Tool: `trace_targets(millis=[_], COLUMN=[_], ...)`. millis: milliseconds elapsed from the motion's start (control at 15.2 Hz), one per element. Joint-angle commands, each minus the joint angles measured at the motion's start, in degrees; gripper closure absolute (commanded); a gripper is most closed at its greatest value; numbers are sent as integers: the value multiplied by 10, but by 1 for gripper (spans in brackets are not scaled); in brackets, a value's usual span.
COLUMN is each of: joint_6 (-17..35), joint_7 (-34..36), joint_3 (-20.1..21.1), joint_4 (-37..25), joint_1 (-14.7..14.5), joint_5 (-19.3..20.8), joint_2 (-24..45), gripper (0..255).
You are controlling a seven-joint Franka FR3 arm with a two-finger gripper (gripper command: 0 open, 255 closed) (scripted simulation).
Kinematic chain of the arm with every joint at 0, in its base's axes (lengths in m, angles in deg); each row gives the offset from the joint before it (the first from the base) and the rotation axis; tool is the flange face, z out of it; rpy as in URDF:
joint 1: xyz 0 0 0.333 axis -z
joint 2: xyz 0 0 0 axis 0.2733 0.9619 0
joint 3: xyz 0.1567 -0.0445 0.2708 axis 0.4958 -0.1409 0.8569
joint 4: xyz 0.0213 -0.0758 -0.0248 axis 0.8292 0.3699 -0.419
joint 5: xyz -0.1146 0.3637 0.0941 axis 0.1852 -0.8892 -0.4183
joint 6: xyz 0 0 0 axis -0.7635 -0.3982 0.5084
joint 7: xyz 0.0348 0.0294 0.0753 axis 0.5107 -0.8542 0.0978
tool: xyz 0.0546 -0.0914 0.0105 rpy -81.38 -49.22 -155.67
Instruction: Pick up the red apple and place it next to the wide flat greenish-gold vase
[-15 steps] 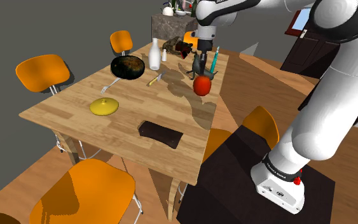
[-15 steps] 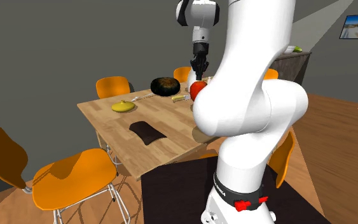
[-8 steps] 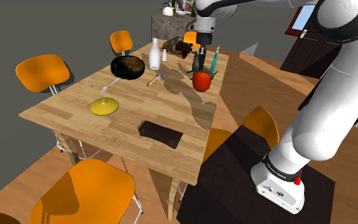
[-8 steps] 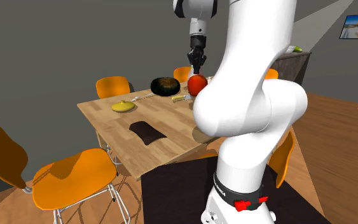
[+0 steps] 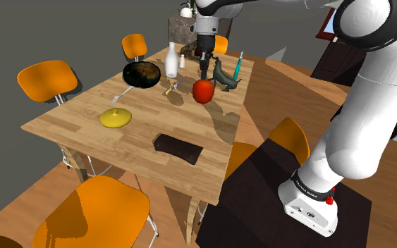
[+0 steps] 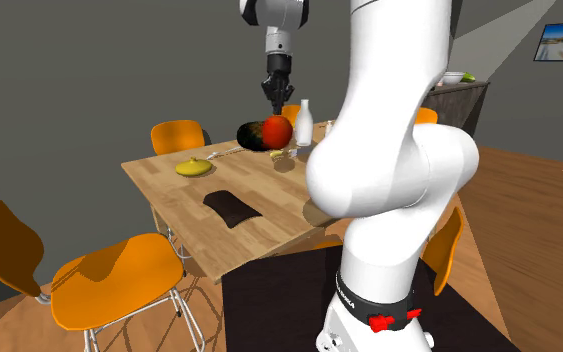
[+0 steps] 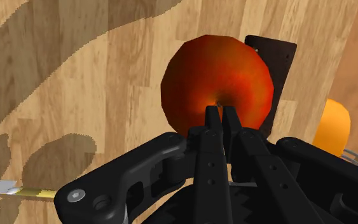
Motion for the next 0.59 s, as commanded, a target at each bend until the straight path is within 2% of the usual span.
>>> trace_targets(millis=[0, 528], joint_6=[-1, -31], joint_7=[25, 110], joint_3=[11, 46], joint_4=[-24, -158], joint_1=[-13, -60], joint_5=[-7, -24], joint_2=[20, 114], gripper=[255, 255])
